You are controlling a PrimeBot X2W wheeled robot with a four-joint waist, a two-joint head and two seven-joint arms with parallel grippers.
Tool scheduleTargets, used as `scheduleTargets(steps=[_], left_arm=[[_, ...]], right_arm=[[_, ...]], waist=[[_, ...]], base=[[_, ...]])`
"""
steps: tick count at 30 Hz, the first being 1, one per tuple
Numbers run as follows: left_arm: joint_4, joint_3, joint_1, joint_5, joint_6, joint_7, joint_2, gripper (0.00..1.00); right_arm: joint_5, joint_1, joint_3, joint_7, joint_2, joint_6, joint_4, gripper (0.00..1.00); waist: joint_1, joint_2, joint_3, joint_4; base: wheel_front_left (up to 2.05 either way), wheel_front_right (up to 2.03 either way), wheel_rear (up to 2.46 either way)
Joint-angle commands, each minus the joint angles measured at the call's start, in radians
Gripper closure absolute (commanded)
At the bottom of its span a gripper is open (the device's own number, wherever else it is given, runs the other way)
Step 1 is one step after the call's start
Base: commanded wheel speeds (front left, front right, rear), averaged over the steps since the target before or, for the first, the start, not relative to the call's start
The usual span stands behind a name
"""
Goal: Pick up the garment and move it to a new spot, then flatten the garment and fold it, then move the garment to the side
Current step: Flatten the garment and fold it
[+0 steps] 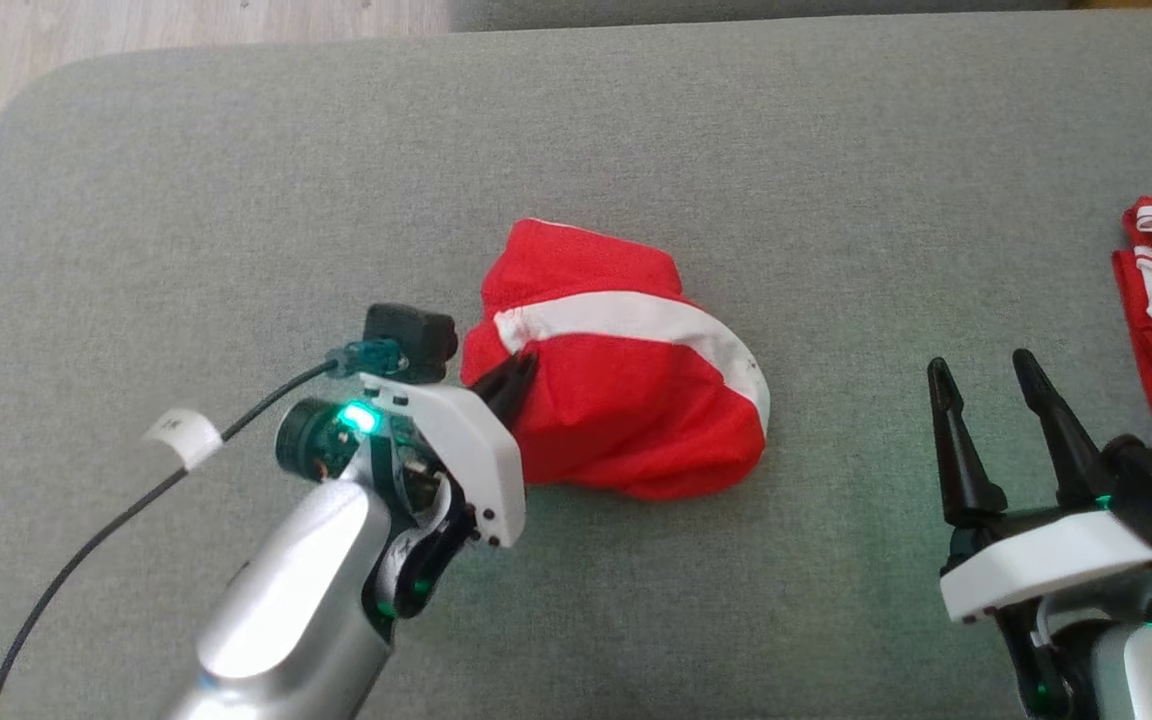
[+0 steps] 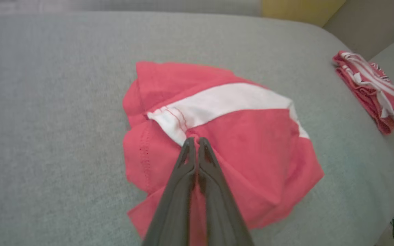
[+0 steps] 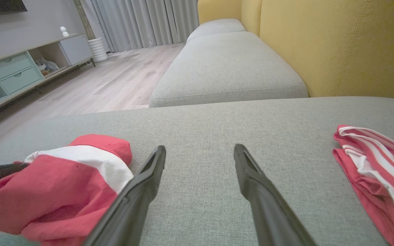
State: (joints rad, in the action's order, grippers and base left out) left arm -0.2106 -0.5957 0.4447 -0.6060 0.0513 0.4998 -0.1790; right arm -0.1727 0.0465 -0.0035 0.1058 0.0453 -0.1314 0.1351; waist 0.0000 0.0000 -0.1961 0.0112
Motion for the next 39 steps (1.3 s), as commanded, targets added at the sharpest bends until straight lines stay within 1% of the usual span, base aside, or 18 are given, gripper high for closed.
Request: scheduleTargets(steps=[1, 6, 8, 10, 13, 14, 16, 18, 23, 25, 27, 30, 34, 36, 37, 38, 39], left_arm=[[0.058, 0.034, 0.053, 0.014, -0.009, -0.032, -0.012, 1.0], [0.139, 0.016, 0.089, 0.036, -0.046, -0.11, 0.012, 1.0], [0.174, 0.013, 0.108, 0.055, -0.052, -0.15, 0.022, 1.0], [0.208, 0.019, 0.125, 0.072, -0.05, -0.188, 0.027, 1.0], [0.264, 0.043, 0.139, 0.108, -0.028, -0.243, 0.015, 1.0], [0.264, 0.043, 0.139, 0.108, -0.028, -0.243, 0.015, 1.0], [0.3, 0.072, 0.122, 0.121, -0.001, -0.262, -0.007, 1.0], [0.333, 0.112, 0.077, 0.126, 0.039, -0.267, -0.041, 1.0], [0.367, 0.227, -0.134, 0.097, 0.149, -0.262, -0.13, 1.0], [0.359, 0.264, -0.225, 0.065, 0.175, -0.27, -0.143, 1.0], [0.33, 0.291, -0.301, 0.032, 0.188, -0.286, -0.141, 1.0], [0.269, 0.309, -0.379, -0.016, 0.186, -0.309, -0.124, 1.0], [0.168, 0.305, -0.422, -0.068, 0.149, -0.346, -0.083, 1.0], [0.115, 0.301, -0.419, -0.075, 0.13, -0.376, -0.065, 1.0], [0.089, 0.297, -0.417, -0.081, 0.121, -0.384, -0.056, 0.84], [0.062, 0.294, -0.416, -0.083, 0.116, -0.388, -0.051, 0.0], [0.044, 0.295, -0.412, -0.081, 0.113, -0.403, -0.048, 0.0]], right_arm=[[-0.007, -0.04, 0.023, -0.01, 0.005, 0.001, 0.03, 0.0], [-0.011, -0.038, 0.018, -0.014, 0.005, 0.001, 0.022, 0.0], [-0.014, -0.037, 0.015, -0.015, 0.005, 0.001, 0.019, 0.0], [-0.017, -0.037, 0.012, -0.016, 0.005, 0.001, 0.016, 0.0], [-0.019, -0.034, 0.006, -0.017, 0.005, 0.001, 0.014, 0.0], [-0.019, -0.034, 0.006, -0.017, 0.005, 0.001, 0.014, 0.0], [-0.02, -0.032, 0.003, -0.016, 0.005, 0.001, 0.013, 0.0], [-0.023, -0.03, 0.002, -0.014, 0.005, 0.001, 0.012, 0.0], [-0.032, -0.027, 0.002, -0.012, 0.005, 0.001, 0.005, 0.0], [-0.033, -0.026, 0.001, -0.01, 0.005, 0.001, 0.003, 0.0], [-0.032, -0.026, 0.002, -0.008, 0.005, 0.001, -0.001, 0.0], [-0.027, -0.028, 0.007, -0.005, 0.005, 0.001, -0.005, 0.0], [-0.022, -0.031, 0.012, -0.001, 0.005, 0.001, -0.003, 0.0], [-0.018, -0.032, 0.013, 0.002, 0.005, 0.001, 0.003, 0.0], [-0.016, -0.033, 0.013, 0.002, 0.005, 0.001, 0.007, 0.0], [-0.015, -0.033, 0.014, 0.002, 0.005, 0.001, 0.011, 0.0], [-0.014, -0.034, 0.016, 0.004, 0.005, 0.001, 0.015, 0.0]], waist=[[0.0, 0.0, 0.003, -0.001], [0.0, 0.0, 0.01, -0.003], [0.0, 0.0, 0.012, -0.002], [0.0, 0.0, 0.015, 0.0], [0.0, 0.0, 0.016, 0.009], [0.0, 0.0, 0.016, 0.009], [0.0, 0.0, 0.016, 0.015], [0.0, 0.0, 0.016, 0.02], [0.0, 0.0, 0.007, 0.031], [0.0, 0.0, 0.002, 0.039], [0.0, 0.0, 0.0, 0.045], [0.0, 0.0, 0.002, 0.052], [0.0, 0.0, 0.009, 0.057], [0.0, 0.0, 0.012, 0.057], [0.0, 0.0, 0.013, 0.056], [0.0, 0.0, 0.014, 0.055], [0.0, 0.0, 0.015, 0.052]], base=[[0.0, 0.0, 0.0], [0.0, 0.0, 0.0], [0.0, 0.0, 0.0], [0.0, 0.0, 0.0], [0.0, 0.0, 0.0], [0.0, 0.0, 0.0], [0.0, 0.0, 0.0], [0.0, 0.0, 0.0], [0.0, 0.0, 0.0], [0.0, 0.0, 0.0], [0.0, 0.0, 0.0], [0.0, 0.0, 0.0], [0.0, 0.0, 0.0], [0.0, 0.0, 0.0], [0.0, 0.0, 0.0], [0.0, 0.0, 0.0], [0.0, 0.0, 0.0]])
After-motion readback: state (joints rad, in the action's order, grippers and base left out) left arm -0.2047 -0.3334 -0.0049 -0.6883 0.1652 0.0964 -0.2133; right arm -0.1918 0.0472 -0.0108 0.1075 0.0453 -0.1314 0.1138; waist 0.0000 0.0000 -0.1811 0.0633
